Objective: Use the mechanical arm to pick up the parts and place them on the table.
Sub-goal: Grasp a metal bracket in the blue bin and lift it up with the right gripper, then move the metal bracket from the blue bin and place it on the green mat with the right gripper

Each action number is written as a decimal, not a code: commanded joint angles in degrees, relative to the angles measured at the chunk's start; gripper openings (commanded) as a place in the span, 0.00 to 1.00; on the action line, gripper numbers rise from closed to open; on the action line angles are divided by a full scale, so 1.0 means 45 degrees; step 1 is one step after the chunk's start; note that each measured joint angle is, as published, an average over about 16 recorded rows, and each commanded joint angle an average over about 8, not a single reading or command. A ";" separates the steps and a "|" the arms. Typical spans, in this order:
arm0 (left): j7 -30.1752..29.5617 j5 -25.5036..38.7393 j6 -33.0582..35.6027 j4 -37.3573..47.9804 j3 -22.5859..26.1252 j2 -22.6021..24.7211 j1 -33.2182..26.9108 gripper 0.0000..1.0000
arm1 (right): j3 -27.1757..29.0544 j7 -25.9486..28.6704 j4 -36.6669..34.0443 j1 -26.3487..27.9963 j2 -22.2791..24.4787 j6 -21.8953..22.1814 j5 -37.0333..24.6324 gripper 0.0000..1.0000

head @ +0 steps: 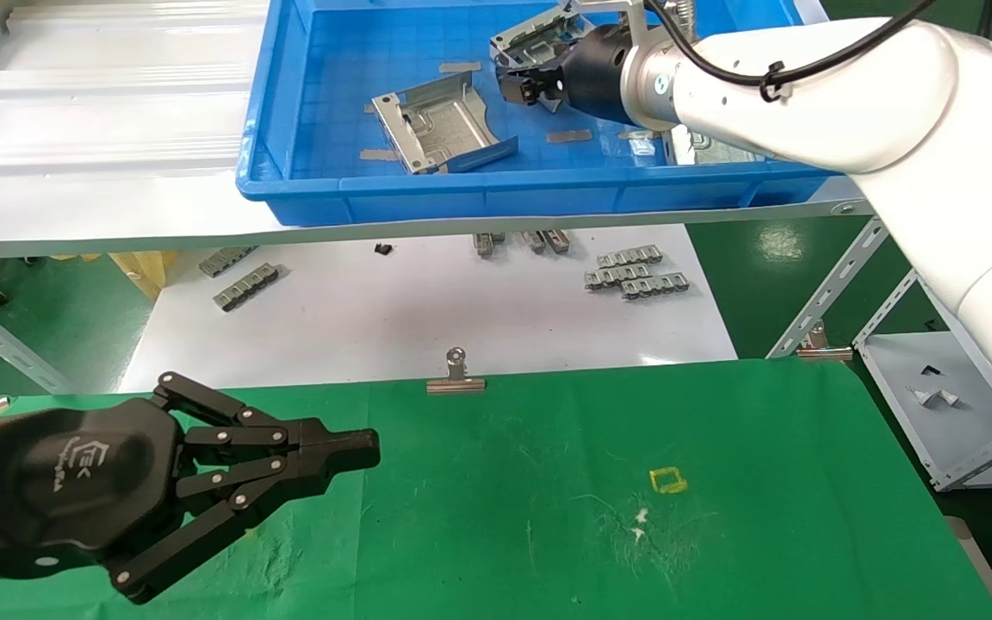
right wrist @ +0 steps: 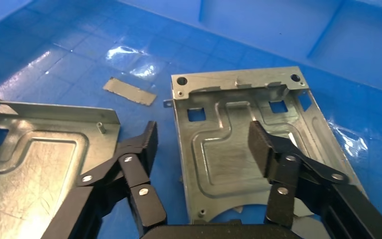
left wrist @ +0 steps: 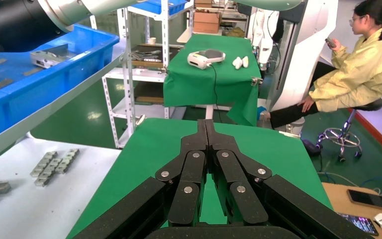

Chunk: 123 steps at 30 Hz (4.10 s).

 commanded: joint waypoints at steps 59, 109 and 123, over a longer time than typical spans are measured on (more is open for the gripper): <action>0.0003 -0.0004 -0.0002 0.0000 0.0005 -0.0002 -0.0001 1.00 | 0.1163 -1.0229 0.9958 -0.1871 1.0187 -0.8560 1.0874 0.00; 0.0005 -0.0007 -0.0004 0.0000 0.0010 -0.0004 -0.0003 1.00 | -0.0380 -2.2124 -0.4281 -0.4270 0.5956 -1.2505 0.9289 0.00; 0.0005 -0.0007 -0.0004 0.0000 0.0011 -0.0004 -0.0003 1.00 | -0.0491 -2.2582 -0.5443 -0.3997 0.5282 -1.2755 0.9086 0.00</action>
